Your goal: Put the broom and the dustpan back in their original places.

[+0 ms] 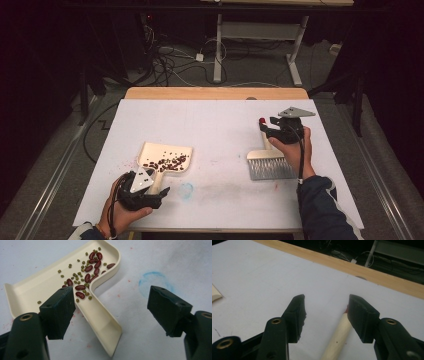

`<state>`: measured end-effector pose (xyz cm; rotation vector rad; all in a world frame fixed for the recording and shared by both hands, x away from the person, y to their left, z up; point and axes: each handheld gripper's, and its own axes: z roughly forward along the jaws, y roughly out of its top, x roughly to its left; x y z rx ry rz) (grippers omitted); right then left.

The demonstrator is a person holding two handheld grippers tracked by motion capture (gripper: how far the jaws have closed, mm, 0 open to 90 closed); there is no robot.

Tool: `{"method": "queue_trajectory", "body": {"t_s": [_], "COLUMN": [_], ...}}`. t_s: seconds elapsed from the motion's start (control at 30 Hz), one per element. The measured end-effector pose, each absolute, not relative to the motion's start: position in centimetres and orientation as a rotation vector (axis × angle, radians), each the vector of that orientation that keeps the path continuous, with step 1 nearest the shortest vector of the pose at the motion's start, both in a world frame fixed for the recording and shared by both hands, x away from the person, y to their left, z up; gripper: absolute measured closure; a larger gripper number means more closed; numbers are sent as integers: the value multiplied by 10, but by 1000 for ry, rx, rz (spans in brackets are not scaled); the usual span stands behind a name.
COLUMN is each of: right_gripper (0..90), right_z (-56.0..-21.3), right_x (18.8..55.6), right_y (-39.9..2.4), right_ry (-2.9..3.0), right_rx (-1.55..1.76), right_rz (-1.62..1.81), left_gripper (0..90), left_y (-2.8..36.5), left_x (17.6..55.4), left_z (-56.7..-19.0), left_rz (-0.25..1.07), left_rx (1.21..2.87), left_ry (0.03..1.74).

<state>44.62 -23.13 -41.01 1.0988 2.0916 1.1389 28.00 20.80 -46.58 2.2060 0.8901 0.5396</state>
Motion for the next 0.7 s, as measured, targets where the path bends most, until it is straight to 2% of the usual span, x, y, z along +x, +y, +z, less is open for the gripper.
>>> {"method": "queue_trajectory", "body": {"t_s": [0.7], "right_gripper": [354], "right_z": [-383], "right_x": [414], "right_y": [-229], "right_ry": [2032], "right_rx": [976], "right_rz": [1203], "left_gripper": [224], "left_y": [209], "left_x": [280], "left_z": [-465], "left_rz": [558], "left_rx": [2209], "left_ry": [890]}}
